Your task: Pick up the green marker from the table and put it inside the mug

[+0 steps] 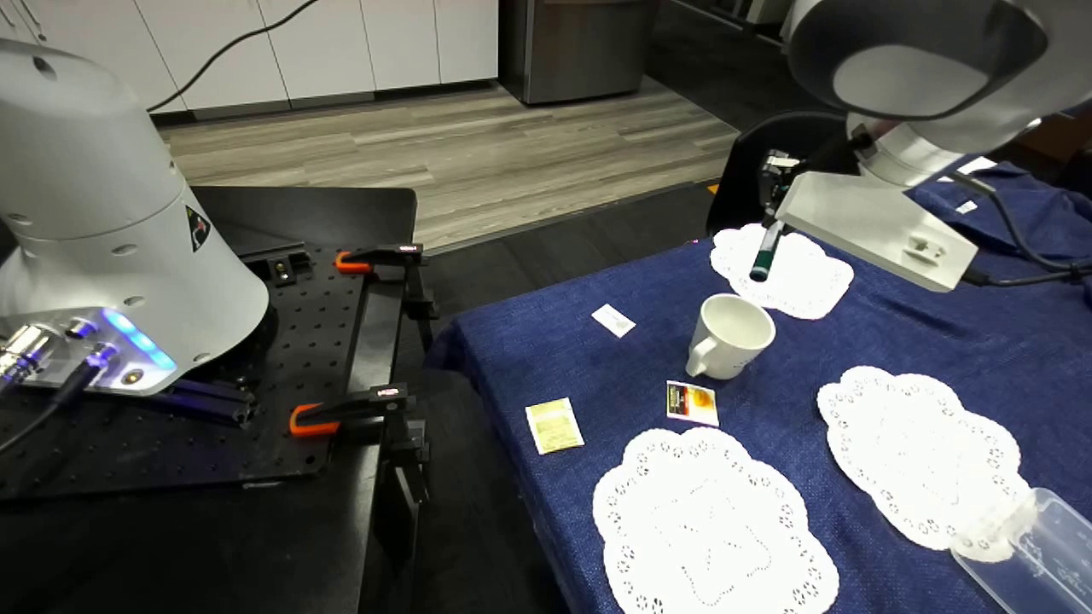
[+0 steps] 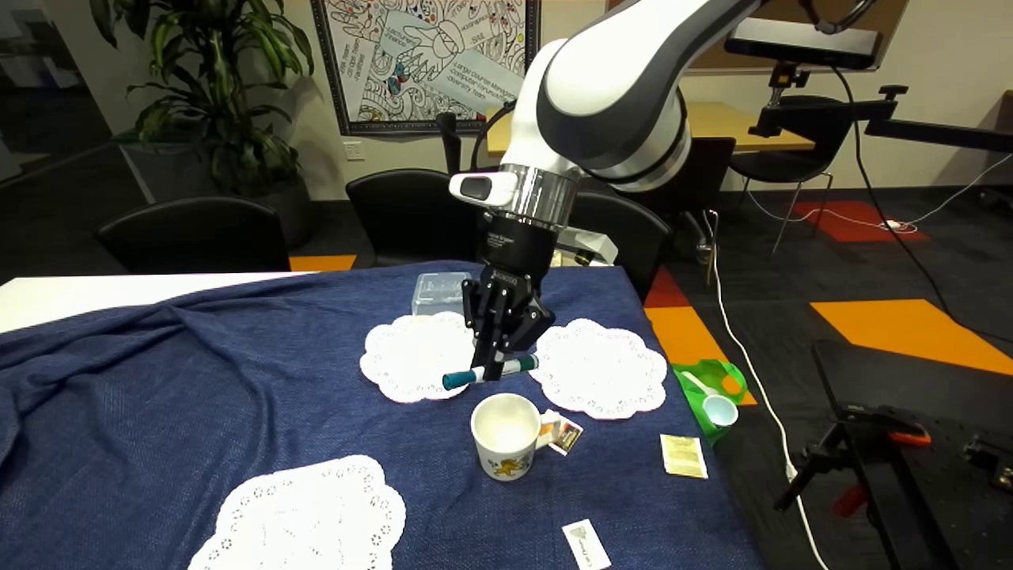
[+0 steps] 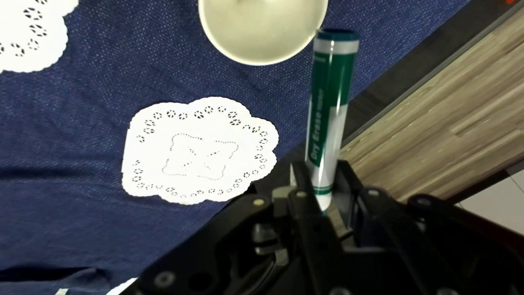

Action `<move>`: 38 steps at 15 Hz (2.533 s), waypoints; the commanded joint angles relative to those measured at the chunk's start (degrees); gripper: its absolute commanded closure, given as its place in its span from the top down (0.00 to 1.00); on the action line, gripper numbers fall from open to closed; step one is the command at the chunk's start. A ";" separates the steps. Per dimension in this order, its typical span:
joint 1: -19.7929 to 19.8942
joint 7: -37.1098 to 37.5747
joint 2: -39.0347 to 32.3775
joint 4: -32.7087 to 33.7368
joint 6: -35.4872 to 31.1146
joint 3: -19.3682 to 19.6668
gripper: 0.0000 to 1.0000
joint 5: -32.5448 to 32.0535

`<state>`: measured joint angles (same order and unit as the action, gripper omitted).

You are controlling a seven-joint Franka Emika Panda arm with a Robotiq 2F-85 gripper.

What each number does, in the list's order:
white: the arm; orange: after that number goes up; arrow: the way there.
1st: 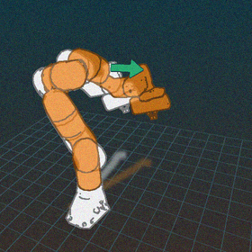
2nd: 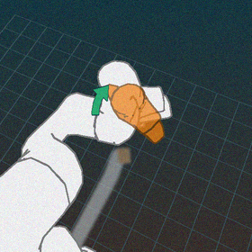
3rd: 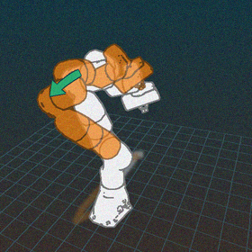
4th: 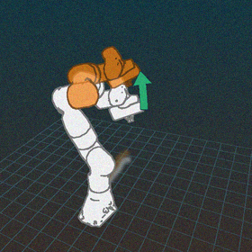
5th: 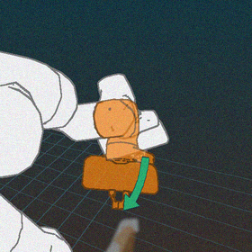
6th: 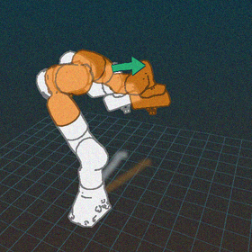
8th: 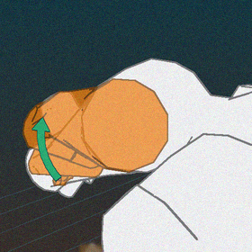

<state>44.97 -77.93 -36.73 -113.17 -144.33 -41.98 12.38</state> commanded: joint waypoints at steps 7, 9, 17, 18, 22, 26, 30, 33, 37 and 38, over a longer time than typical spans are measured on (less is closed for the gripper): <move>-3.00 -15.25 -0.92 4.07 7.10 3.17 0.05 9.47; -3.39 -21.70 -1.12 5.33 9.89 4.18 0.05 12.30; -9.50 -39.96 -2.17 10.06 17.08 14.32 0.05 22.89; -10.59 -42.03 -2.71 10.81 18.02 15.88 0.05 24.66; -14.32 -48.90 -4.67 13.53 23.93 21.49 0.05 31.65; -18.39 -51.45 -6.46 16.01 30.23 27.66 0.05 36.33; -21.20 -51.36 -8.48 18.49 34.86 32.40 0.05 38.60; -22.31 -51.05 -10.33 20.36 37.12 34.45 0.05 39.49; -22.94 -50.80 -13.04 23.08 39.52 35.96 0.05 40.04; -22.92 -50.94 -13.71 23.76 39.99 36.09 0.05 40.09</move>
<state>23.26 -128.15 -48.22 -92.92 -107.56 -7.67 51.05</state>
